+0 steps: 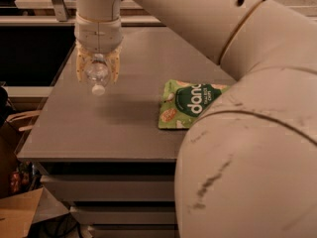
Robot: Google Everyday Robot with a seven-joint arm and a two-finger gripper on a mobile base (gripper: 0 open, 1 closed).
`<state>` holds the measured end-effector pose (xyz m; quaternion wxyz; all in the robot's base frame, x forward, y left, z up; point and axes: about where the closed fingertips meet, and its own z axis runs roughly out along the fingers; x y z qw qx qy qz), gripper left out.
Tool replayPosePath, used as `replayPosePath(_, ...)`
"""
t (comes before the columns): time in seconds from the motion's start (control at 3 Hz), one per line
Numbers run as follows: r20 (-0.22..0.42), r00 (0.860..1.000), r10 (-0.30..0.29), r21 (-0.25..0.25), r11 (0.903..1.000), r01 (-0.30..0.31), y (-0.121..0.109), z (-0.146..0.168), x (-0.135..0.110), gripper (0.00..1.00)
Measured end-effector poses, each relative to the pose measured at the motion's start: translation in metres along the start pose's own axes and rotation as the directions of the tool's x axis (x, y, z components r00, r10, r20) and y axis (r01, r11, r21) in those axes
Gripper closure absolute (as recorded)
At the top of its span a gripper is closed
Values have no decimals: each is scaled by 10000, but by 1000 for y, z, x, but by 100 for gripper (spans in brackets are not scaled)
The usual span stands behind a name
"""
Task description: Pick water bottle
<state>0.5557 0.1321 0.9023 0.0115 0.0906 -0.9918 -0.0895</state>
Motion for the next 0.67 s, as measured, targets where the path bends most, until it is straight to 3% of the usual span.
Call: replayPosePath(0.67,411,9972,-625,-261,9976,636,9,-20,-2,100)
